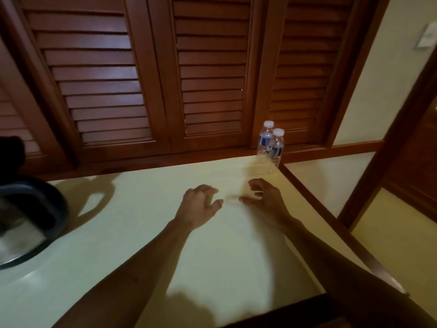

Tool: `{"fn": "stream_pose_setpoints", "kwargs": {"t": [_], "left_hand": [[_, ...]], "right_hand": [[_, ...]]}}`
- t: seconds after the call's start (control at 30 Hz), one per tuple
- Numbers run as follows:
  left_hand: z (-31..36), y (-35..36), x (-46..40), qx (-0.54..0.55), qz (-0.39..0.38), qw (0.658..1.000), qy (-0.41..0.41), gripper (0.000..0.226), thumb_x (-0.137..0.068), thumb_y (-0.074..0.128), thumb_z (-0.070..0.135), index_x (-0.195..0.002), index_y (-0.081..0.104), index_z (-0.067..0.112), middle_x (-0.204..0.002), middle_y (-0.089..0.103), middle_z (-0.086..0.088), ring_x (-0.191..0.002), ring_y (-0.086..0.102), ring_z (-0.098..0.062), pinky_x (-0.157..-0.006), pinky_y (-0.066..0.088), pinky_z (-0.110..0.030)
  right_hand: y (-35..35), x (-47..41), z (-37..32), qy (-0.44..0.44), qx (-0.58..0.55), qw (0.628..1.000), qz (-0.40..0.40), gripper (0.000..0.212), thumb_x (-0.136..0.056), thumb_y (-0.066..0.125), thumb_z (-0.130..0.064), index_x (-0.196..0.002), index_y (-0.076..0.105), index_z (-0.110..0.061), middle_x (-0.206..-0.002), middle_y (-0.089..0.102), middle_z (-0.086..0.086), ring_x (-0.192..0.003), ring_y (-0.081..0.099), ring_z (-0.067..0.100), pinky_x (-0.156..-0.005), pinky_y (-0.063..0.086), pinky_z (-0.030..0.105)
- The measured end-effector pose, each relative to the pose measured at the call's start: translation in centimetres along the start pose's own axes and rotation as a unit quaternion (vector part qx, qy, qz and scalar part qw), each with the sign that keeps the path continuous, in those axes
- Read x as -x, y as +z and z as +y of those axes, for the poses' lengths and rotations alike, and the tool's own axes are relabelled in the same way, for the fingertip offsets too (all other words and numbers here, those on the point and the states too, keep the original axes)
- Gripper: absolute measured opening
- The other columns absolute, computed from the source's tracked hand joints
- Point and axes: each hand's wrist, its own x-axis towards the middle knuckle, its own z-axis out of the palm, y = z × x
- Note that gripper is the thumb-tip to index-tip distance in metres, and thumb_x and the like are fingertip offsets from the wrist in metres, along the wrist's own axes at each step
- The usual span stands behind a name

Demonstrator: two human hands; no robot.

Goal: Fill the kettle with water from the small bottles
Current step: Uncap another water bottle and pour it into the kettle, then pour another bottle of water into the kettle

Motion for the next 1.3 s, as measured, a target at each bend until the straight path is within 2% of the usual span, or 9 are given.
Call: {"fn": "stream_pose_setpoints", "kwargs": {"t": [0.2, 0.4, 0.6, 0.77, 0.9, 1.0, 1.13, 1.23, 1.3], "left_hand": [[-5.3, -6.5, 10.4, 0.004, 0.006, 1.000, -0.024, 0.036, -0.094, 0.060, 0.037, -0.125, 0.066, 0.021, -0.130, 0.064, 0.006, -0.120, 0.058, -0.012, -0.104, 0.045, -0.029], [-12.1, -14.2, 23.3, -0.068, 0.003, 0.998, 0.010, 0.036, -0.090, 0.052, 0.034, -0.114, 0.070, 0.014, -0.107, 0.071, 0.002, -0.100, 0.065, -0.018, -0.088, 0.051, -0.033], [-19.6, -22.5, 33.7, -0.058, 0.033, 0.996, -0.053, 0.032, -0.088, 0.057, 0.033, -0.108, 0.071, 0.013, -0.099, 0.072, 0.000, -0.092, 0.066, -0.018, -0.083, 0.052, -0.035], [-25.5, -28.1, 39.6, -0.035, 0.074, 0.988, -0.134, 0.022, -0.089, 0.064, 0.024, -0.105, 0.074, 0.012, -0.099, 0.075, 0.000, -0.090, 0.068, -0.018, -0.081, 0.050, -0.026], [-28.9, -31.5, 42.7, 0.043, 0.211, 0.940, -0.264, 0.012, -0.086, 0.068, 0.024, -0.092, 0.075, 0.017, -0.092, 0.076, 0.006, -0.080, 0.069, -0.009, -0.074, 0.055, -0.022], [-30.6, -33.6, 43.3, 0.082, 0.328, 0.875, -0.346, 0.005, -0.085, 0.068, 0.016, -0.089, 0.067, 0.019, -0.083, 0.069, 0.005, -0.074, 0.063, -0.008, -0.058, 0.043, -0.014], [-33.7, -35.6, 43.4, 0.139, 0.391, 0.813, -0.409, 0.031, -0.081, 0.074, 0.010, -0.107, 0.057, 0.016, -0.095, 0.064, -0.001, -0.082, 0.065, -0.016, -0.055, 0.043, -0.016], [-36.3, -36.5, 43.2, 0.166, 0.350, 0.824, -0.413, 0.065, -0.078, 0.081, 0.016, -0.131, 0.046, 0.015, -0.125, 0.063, -0.005, -0.109, 0.063, -0.023, -0.079, 0.054, -0.029], [-36.8, -37.1, 42.9, 0.175, 0.315, 0.848, -0.390, 0.086, -0.078, 0.082, 0.019, -0.148, 0.031, 0.014, -0.142, 0.055, -0.004, -0.124, 0.056, -0.025, -0.095, 0.049, -0.037]], "right_hand": [[9.0, 4.4, -8.6, -0.067, 0.006, 0.995, -0.071, 0.047, -0.078, 0.077, -0.029, -0.119, 0.059, -0.015, -0.115, 0.062, -0.001, -0.101, 0.057, 0.012, -0.079, 0.044, 0.020], [19.4, 11.1, -16.3, -0.124, 0.040, 0.983, -0.131, 0.040, -0.083, 0.071, -0.028, -0.120, 0.059, -0.017, -0.124, 0.061, -0.003, -0.105, 0.051, 0.006, -0.078, 0.038, 0.014], [29.5, 16.7, -23.7, -0.194, 0.074, 0.961, -0.185, 0.035, -0.083, 0.071, -0.031, -0.113, 0.063, -0.014, -0.116, 0.064, -0.001, -0.104, 0.057, 0.012, -0.094, 0.047, 0.032], [36.3, 18.9, -28.8, -0.192, 0.070, 0.952, -0.227, 0.044, -0.082, 0.072, -0.037, -0.118, 0.061, -0.016, -0.117, 0.061, -0.005, -0.105, 0.057, 0.010, -0.079, 0.041, 0.015], [40.2, 19.3, -31.0, -0.195, 0.088, 0.955, -0.207, 0.049, -0.080, 0.072, -0.042, -0.118, 0.061, -0.013, -0.114, 0.058, -0.003, -0.105, 0.054, 0.012, -0.086, 0.042, 0.024], [41.3, 19.2, -31.0, -0.192, 0.100, 0.960, -0.176, 0.049, -0.079, 0.072, -0.046, -0.113, 0.063, -0.013, -0.112, 0.059, -0.001, -0.102, 0.054, 0.012, -0.088, 0.044, 0.029], [41.4, 19.1, -30.5, -0.201, 0.097, 0.959, -0.176, 0.047, -0.079, 0.072, -0.048, -0.112, 0.063, -0.016, -0.114, 0.059, -0.003, -0.105, 0.055, 0.012, -0.093, 0.047, 0.034], [41.6, 19.4, -30.7, -0.207, 0.100, 0.959, -0.164, 0.046, -0.080, 0.072, -0.046, -0.114, 0.063, -0.016, -0.115, 0.056, -0.005, -0.106, 0.053, 0.010, -0.093, 0.043, 0.029], [41.7, 19.4, -30.8, -0.208, 0.106, 0.960, -0.157, 0.046, -0.080, 0.072, -0.045, -0.114, 0.063, -0.015, -0.117, 0.057, -0.003, -0.106, 0.053, 0.011, -0.092, 0.043, 0.028]]}}
